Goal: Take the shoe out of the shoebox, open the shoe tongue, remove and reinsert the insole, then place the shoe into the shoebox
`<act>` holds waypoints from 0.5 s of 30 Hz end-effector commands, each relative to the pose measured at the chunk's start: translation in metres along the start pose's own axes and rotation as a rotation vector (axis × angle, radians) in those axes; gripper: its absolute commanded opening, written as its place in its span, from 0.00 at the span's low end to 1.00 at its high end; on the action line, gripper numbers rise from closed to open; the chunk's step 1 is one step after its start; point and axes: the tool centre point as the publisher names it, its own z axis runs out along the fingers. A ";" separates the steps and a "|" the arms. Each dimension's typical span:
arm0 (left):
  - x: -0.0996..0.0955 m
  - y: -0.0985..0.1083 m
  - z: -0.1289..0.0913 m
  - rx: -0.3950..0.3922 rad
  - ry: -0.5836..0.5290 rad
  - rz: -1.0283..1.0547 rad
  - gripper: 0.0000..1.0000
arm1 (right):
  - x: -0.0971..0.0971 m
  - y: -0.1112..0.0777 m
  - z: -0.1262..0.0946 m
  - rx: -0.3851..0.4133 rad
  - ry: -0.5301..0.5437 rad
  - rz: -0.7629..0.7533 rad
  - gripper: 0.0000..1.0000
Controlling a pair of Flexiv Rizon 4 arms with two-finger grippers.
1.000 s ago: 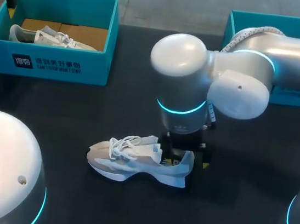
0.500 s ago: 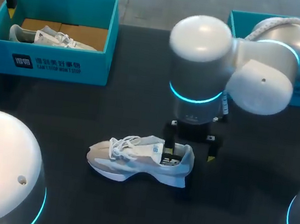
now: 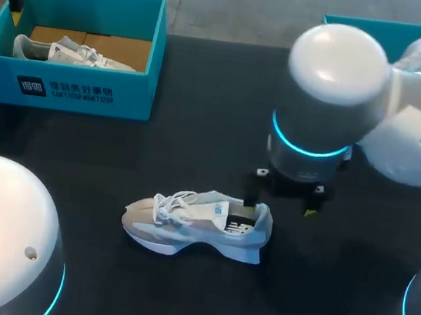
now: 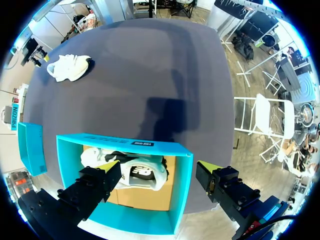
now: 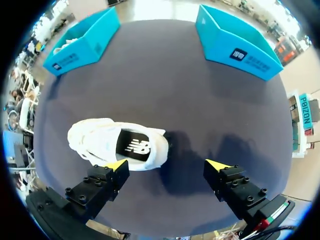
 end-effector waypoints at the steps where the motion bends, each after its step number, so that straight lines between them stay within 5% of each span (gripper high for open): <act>1: 0.001 -0.001 0.000 -0.002 0.001 0.001 1.00 | -0.026 -0.005 -0.012 -0.054 0.253 -0.072 1.00; 2: 0.001 -0.001 0.000 -0.002 0.001 0.001 1.00 | -0.027 -0.001 -0.013 -0.001 0.211 -0.104 1.00; 15: 0.001 -0.001 0.000 -0.002 0.001 0.001 1.00 | -0.027 -0.001 -0.013 -0.001 0.211 -0.104 1.00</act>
